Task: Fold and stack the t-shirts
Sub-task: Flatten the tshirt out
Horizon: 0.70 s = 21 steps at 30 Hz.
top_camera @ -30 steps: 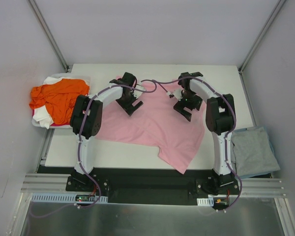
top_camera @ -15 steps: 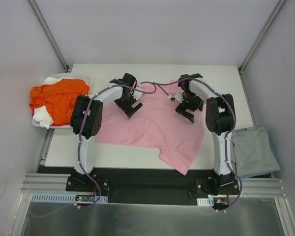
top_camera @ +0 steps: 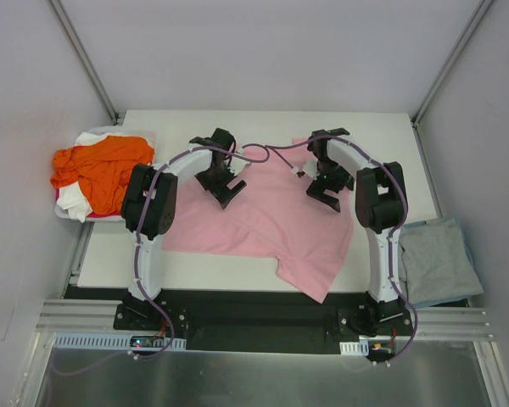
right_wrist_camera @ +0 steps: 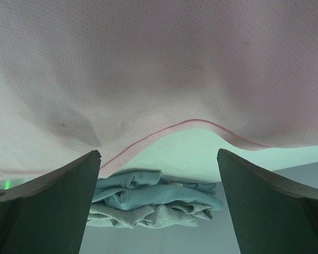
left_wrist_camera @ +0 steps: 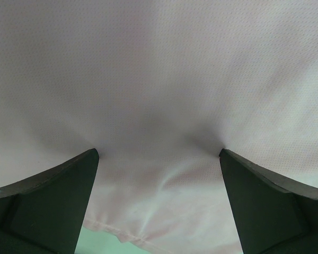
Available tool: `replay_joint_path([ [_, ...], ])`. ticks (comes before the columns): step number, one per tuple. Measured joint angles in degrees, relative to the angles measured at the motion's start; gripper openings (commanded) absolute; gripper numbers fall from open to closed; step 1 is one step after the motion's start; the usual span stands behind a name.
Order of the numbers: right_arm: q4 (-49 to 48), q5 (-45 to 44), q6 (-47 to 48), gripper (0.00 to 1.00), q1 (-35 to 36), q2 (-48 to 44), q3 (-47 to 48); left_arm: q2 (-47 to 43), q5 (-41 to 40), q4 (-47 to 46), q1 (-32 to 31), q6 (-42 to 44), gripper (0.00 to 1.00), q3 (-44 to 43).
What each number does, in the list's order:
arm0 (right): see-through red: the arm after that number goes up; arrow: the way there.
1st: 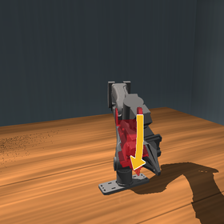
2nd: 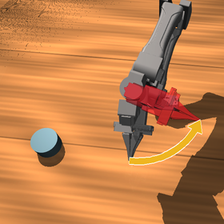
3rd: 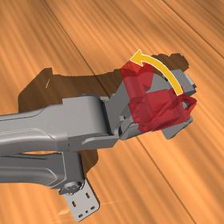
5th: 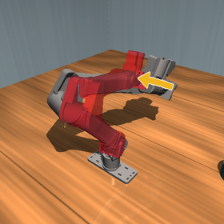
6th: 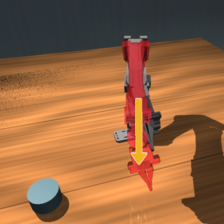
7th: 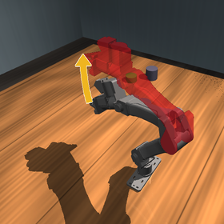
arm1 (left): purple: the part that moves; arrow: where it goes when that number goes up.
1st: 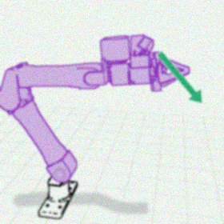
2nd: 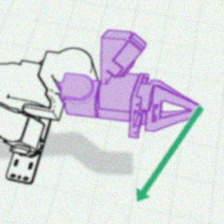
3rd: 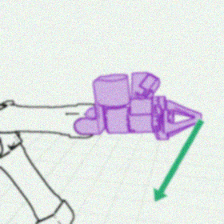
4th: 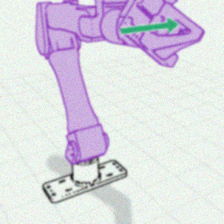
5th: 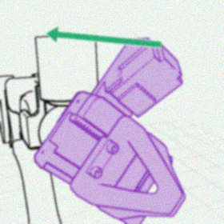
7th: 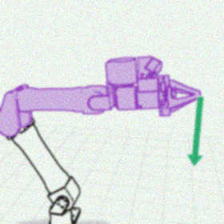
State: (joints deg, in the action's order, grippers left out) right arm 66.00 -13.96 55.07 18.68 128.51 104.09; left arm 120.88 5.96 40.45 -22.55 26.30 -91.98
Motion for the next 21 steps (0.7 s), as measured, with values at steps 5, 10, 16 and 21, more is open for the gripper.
replay_joint_path([
  [5,-0.15,-1.79,0.35,0.97,-0.11,0.00,-0.04,-0.02,0.07,0.61,-0.04,-0.44,0.99,0.04],
  [10,-0.17,-1.75,0.28,0.97,-0.26,0.00,0.74,-0.02,0.07,0.90,-0.37,-1.29,0.99,-0.24],
  [16,-1.62,1.49,-0.74,0.97,-0.31,-1.36,1.07,-0.02,0.07,1.07,-0.39,-1.68,0.99,-2.51],
  [21,-5.11,8.17,-2.56,0.96,-0.26,-5.07,0.22,0.00,0.07,1.01,-0.39,-1.90,0.99,-4.94],
])
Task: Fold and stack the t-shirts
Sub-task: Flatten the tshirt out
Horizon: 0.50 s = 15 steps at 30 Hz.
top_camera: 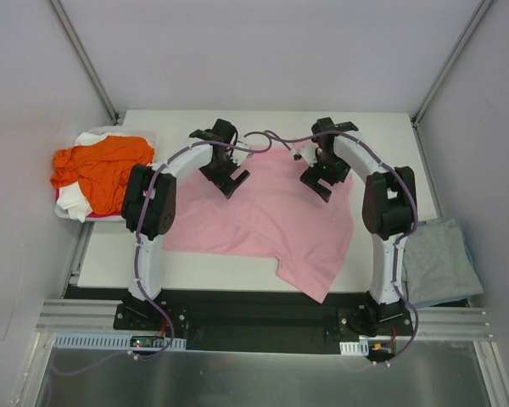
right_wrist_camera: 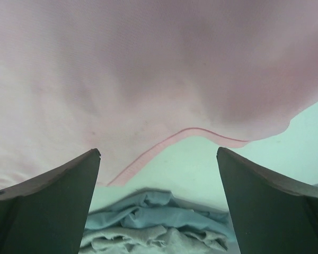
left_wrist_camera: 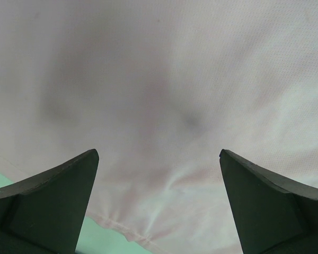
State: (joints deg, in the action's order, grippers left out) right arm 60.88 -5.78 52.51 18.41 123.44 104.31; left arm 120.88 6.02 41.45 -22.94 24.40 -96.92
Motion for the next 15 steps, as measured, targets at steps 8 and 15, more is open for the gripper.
replay_joint_path([
  [8,-7.10,10.27,-4.07,0.96,0.37,-5.27,-5.66,0.09,0.70,0.00,0.04,-0.83,0.99,-0.44],
  [15,-12.74,17.03,-8.52,0.97,-0.04,-5.51,-13.11,2.75,1.55,0.02,1.79,-1.31,0.99,-0.44],
])
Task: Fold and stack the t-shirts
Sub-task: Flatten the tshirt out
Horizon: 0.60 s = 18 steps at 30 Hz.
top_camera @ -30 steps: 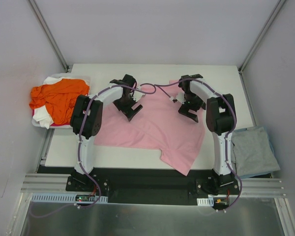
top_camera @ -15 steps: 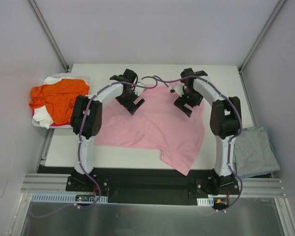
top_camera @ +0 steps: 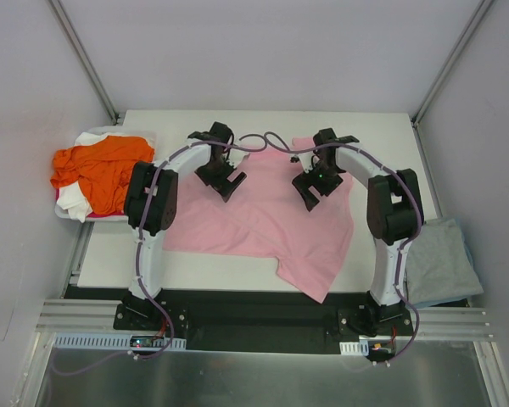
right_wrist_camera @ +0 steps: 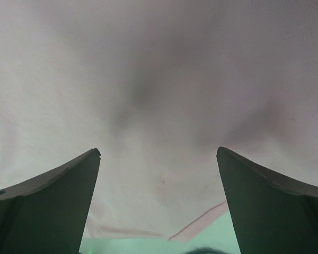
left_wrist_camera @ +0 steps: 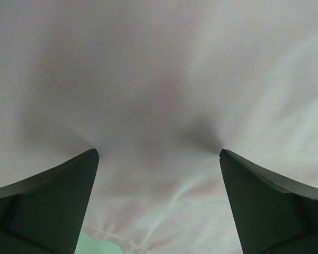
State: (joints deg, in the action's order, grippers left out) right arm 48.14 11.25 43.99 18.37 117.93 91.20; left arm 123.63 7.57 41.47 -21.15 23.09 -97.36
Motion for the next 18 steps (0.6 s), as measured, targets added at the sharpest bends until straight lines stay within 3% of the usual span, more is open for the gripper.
replay_joint_path([
  [18,-8.94,1.79,-6.29,0.97,-1.62,-0.22,-3.69,0.76,2.45,-0.07,4.48,-3.28,0.99,-0.39],
])
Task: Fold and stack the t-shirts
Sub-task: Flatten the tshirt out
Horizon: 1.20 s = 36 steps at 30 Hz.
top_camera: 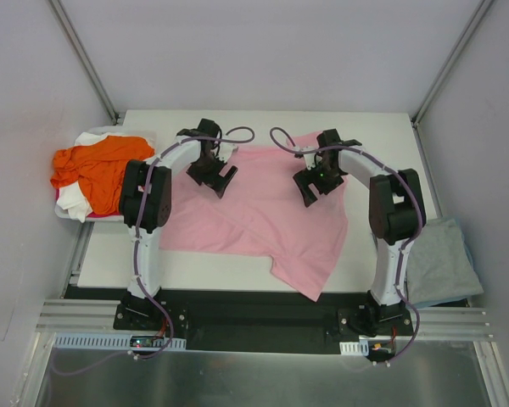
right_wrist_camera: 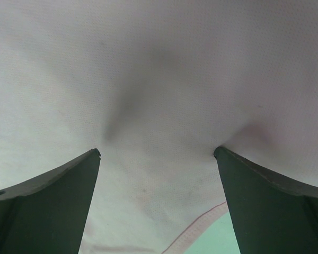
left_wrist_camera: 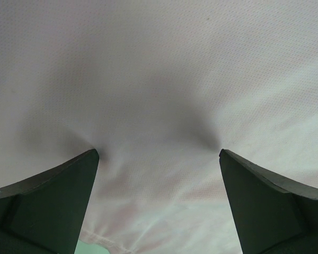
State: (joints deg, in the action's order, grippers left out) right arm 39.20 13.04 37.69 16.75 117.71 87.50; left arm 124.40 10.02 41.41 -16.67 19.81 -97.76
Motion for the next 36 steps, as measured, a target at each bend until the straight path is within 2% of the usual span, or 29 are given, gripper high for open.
replay_joint_path([
  [11,-0.48,-4.35,0.26,0.97,0.70,-1.46,-2.45,-0.17,0.28,0.31,-1.01,-1.46,0.98,0.39],
  [20,0.09,-5.81,0.83,0.97,0.70,-4.74,-7.28,-3.96,1.57,-0.04,-2.16,-2.62,0.98,6.12],
  [28,2.99,-5.73,1.14,0.97,0.74,-5.27,-7.76,-8.13,1.92,0.04,-2.86,-2.78,0.98,12.44],
  [36,5.62,-5.84,1.55,0.97,0.87,-6.78,-7.65,-9.09,1.95,0.59,-2.89,-2.78,0.98,13.73],
])
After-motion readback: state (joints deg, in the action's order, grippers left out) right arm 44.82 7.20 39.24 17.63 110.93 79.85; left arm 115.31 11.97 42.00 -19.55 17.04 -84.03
